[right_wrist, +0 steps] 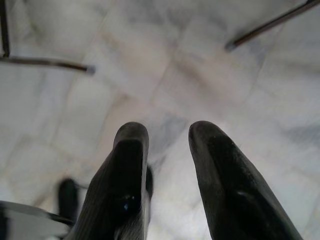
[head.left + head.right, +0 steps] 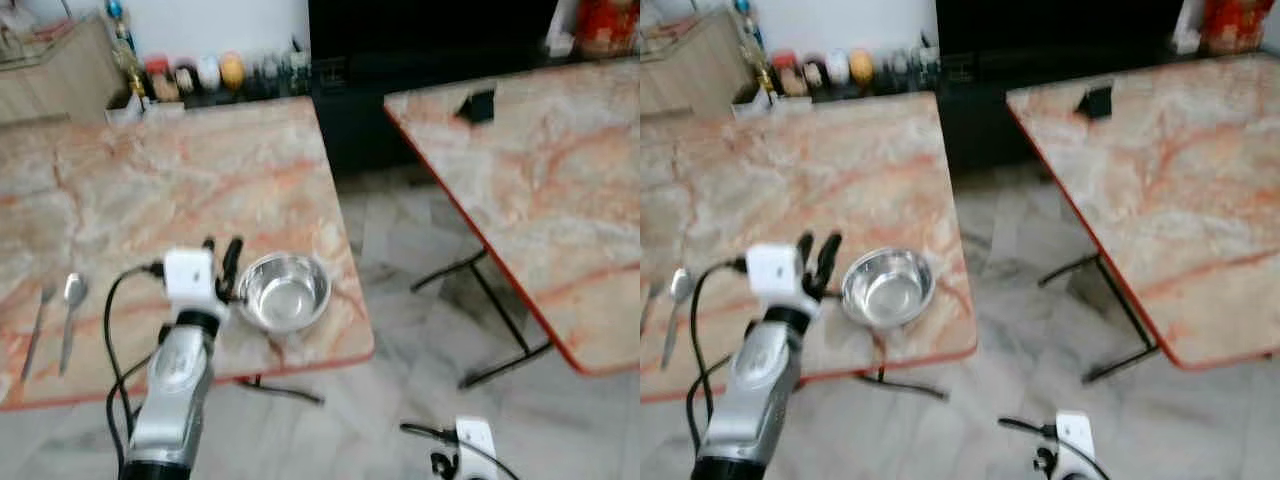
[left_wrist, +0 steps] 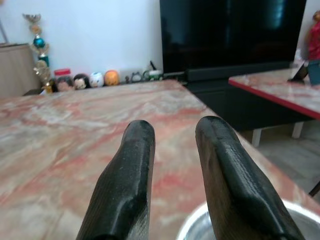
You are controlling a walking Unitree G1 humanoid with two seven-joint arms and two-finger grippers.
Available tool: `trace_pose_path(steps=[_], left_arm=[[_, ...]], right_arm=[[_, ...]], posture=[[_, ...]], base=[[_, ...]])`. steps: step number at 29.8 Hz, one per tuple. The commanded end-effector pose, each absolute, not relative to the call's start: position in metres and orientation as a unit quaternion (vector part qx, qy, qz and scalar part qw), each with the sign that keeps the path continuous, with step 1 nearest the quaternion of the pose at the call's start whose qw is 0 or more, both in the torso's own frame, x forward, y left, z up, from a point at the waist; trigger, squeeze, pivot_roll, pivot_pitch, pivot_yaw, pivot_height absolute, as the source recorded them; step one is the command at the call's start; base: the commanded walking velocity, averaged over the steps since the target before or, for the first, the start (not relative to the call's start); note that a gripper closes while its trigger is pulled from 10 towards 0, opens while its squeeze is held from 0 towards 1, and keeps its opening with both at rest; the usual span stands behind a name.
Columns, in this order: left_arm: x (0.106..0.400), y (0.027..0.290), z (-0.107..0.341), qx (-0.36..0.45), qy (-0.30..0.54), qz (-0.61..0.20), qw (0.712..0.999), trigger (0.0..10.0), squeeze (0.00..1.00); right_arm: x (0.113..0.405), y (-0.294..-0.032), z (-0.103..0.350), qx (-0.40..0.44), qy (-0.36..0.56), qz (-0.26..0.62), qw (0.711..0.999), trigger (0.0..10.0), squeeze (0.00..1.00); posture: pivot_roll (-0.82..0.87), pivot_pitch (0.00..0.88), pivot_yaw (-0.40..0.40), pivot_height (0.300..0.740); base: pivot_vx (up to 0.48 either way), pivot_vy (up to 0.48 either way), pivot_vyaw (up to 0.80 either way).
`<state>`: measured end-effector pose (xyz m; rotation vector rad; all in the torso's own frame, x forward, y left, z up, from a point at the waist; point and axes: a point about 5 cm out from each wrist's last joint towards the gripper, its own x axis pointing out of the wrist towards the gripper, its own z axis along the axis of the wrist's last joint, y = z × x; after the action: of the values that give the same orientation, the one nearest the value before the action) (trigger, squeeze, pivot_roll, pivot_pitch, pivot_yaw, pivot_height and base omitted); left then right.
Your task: Setting the table
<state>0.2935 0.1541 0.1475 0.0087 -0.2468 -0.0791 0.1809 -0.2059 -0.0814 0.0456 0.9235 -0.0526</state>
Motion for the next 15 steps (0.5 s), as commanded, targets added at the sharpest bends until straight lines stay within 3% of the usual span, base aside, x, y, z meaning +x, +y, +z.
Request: trace_pose_path(steps=[1, 5, 6, 7, 12, 15], left_arm=[[0.293, 0.158, 0.145, 0.0, -0.108, -0.043, 0.993, 10.0, 0.0], [0.294, 0.158, 0.136, -0.039, -0.062, -0.052, 0.996, 10.0, 0.0], [0.293, 0.159, 0.135, -0.056, -0.053, -0.055, 0.995, 10.0, 0.2], [0.293, 0.163, 0.136, -0.075, -0.054, -0.053, 0.994, 10.0, 1.0], [0.294, 0.169, 0.137, -0.096, -0.034, -0.05, 0.994, 10.0, 1.0], [0.293, 0.168, 0.136, -0.11, 0.008, -0.089, 0.99, 10.0, 1.0]], right_arm=[[0.179, -0.2, -0.084, 0.032, 0.449, -0.024, 0.893, 10.0, 0.0], [0.179, -0.2, -0.084, 0.032, 0.449, -0.025, 0.893, 10.0, 0.0], [0.179, -0.2, -0.084, 0.032, 0.449, -0.026, 0.893, 10.0, 0.0], [0.179, -0.2, -0.084, 0.031, 0.45, -0.026, 0.892, 10.0, 0.0], [0.179, -0.2, -0.084, 0.029, 0.451, -0.026, 0.892, 10.0, 0.0], [0.178, -0.2, -0.084, 0.029, 0.451, -0.028, 0.891, 10.0, 0.0]], posture=[[-0.05, 0.0, 0.05, 0.74], [-0.05, 0.0, 0.051, 0.74], [-0.05, 0.0, 0.051, 0.74], [-0.05, 0.0, 0.052, 0.74], [-0.05, 0.0, 0.054, 0.74], [-0.04, 0.0, 0.058, 0.74]], base=[[0.0, 0.0, 0.0], [0.0, 0.0, 0.0], [0.0, 0.0, 0.0], [0.0, 0.0, 0.0], [0.0, 0.0, 0.0], [0.0, 0.0, 0.0]])
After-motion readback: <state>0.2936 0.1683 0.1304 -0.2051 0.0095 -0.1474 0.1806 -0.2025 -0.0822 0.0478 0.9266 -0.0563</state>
